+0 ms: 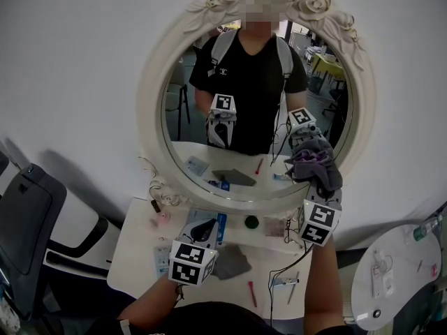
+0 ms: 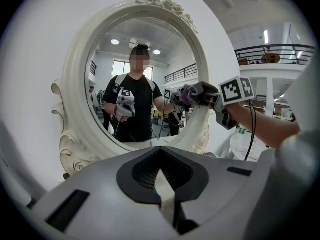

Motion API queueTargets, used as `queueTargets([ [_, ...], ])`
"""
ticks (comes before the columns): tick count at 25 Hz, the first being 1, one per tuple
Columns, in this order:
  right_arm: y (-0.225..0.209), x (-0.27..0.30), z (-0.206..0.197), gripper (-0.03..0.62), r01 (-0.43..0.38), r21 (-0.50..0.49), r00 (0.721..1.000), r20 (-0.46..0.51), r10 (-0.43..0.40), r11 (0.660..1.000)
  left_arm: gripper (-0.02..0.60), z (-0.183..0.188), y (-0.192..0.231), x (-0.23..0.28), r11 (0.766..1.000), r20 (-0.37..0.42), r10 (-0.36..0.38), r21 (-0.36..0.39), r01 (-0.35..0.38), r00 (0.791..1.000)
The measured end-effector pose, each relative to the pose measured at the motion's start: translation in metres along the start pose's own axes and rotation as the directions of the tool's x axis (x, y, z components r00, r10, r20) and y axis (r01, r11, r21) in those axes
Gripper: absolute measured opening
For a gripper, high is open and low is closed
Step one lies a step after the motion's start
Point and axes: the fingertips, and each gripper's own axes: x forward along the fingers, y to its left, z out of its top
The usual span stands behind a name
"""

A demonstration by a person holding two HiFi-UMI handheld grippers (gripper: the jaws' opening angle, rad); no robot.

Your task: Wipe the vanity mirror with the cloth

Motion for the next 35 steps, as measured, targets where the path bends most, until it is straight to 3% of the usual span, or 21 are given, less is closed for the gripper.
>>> queueTargets([
  [7,0.072,-0.001,-0.108,0.043,-0.113,-0.089,0.964,-0.25,0.087,0.99,0.006,-0.003,0.002,-0.007,1.0,0.0,0.01,0.002,-0.01,1.0],
  [14,0.099,-0.001,-0.132,0.043,-0.175,-0.123,0.937,-0.326,0.127,0.977,0.006,-0.005,0.015,-0.02,0.999,0.011,0.048,-0.02,-0.048,0.999],
  [18,0.105,-0.011,-0.128,0.043,-0.219,-0.061,0.912,-0.368,0.182,0.974,0.006,-0.003,0.016,-0.026,0.998,0.023,0.056,-0.023,-0.056,0.998],
  [21,0.106,-0.021,-0.079,0.044,-0.214,-0.062,0.95,-0.246,0.193,0.975,0.006,-0.004,0.018,-0.029,0.998,0.025,0.062,-0.028,-0.061,0.998],
  [24,0.102,-0.026,0.005,0.044,-0.214,-0.069,0.976,-0.045,0.211,0.974,0.006,-0.005,0.018,-0.031,0.998,0.03,0.063,-0.032,-0.062,0.998],
  [26,0.096,-0.027,0.065,0.044,-0.223,-0.075,0.97,0.086,0.229,0.972,0.006,-0.005,0.017,-0.033,0.998,0.03,0.061,-0.027,-0.061,0.998],
  [29,0.081,-0.026,0.153,0.044,-0.237,-0.106,0.938,0.233,0.256,0.966,0.006,-0.006,0.018,-0.038,0.998,0.036,0.068,-0.022,-0.067,0.997],
  [35,0.053,-0.008,0.284,0.044,-0.166,-0.178,0.898,0.38,0.223,0.97,0.006,-0.008,0.029,-0.048,0.995,0.038,0.095,-0.028,-0.094,0.995],
])
